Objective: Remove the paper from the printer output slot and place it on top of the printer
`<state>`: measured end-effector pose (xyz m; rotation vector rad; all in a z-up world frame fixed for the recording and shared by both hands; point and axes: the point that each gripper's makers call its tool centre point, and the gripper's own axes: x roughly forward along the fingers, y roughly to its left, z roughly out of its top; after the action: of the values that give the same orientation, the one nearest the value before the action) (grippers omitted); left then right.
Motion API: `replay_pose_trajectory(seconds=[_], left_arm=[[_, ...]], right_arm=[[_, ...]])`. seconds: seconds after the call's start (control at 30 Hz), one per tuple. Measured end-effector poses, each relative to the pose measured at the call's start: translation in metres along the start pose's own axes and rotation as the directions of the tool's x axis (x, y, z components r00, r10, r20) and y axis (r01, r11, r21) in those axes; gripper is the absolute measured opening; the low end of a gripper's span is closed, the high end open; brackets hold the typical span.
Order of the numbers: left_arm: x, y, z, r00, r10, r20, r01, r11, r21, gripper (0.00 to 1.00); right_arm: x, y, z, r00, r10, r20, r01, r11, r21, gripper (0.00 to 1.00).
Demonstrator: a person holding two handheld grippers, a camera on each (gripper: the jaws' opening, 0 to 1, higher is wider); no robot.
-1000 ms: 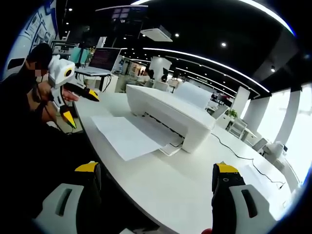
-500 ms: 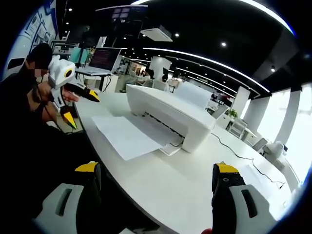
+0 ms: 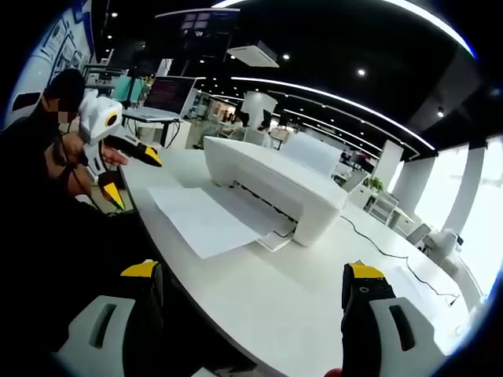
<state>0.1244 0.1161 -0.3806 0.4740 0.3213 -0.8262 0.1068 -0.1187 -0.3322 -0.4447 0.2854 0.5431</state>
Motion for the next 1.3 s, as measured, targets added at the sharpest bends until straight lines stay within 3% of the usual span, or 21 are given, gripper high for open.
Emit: replay_pose_trajectory(seconds=[1.3], left_arm=[[0.0092, -0.0059, 0.0005, 1.0, -0.015, -0.002, 0.015, 1.0, -0.001, 0.81]], right_arm=[[0.0002, 0.0, -0.002, 1.0, 0.0, -0.002, 0.0, 1.0, 0.001, 0.9]])
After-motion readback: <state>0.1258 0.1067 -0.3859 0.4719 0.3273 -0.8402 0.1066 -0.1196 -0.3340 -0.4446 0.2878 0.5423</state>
